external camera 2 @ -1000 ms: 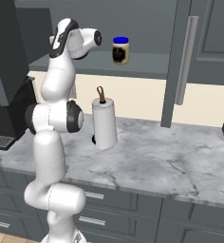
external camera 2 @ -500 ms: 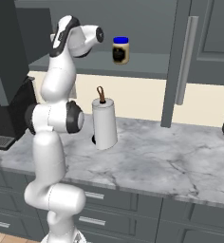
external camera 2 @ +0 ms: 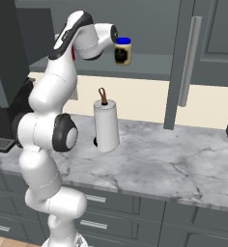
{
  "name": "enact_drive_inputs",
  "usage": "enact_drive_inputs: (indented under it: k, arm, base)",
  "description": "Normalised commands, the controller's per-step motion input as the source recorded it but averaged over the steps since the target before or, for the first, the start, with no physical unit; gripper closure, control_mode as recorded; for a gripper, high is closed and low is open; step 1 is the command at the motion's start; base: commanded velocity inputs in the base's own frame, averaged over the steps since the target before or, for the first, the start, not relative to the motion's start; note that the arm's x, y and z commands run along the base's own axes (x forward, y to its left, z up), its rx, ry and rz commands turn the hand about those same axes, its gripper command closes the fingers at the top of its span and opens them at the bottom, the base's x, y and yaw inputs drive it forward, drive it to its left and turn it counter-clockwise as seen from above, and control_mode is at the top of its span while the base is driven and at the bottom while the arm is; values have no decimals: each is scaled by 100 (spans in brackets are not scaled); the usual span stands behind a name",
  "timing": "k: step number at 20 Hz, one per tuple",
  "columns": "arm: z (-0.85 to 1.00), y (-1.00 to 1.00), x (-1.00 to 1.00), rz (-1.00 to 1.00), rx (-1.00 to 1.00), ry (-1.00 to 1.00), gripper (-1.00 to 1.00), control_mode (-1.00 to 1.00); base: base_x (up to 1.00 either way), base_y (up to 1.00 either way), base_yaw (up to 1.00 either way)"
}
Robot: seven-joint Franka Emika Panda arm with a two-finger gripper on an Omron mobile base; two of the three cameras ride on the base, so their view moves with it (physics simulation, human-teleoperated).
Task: Move the ketchup and mayonnaise from the cabinet to the dining counter.
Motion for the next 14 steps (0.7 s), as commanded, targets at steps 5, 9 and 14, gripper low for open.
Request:
enact_drive_inputs:
  k: [5, 9, 14]
  arm:
    - [0, -8, -100, -7, 5, -3, 100, -100]
    - [0, 0, -100, -14, 1, -5, 100, -100]
    - [1, -12, -100, -12, 0, 0, 100, -100]
  base:
    - [0, 0, 0]
    - [0, 0, 0]
    - [0, 0, 0]
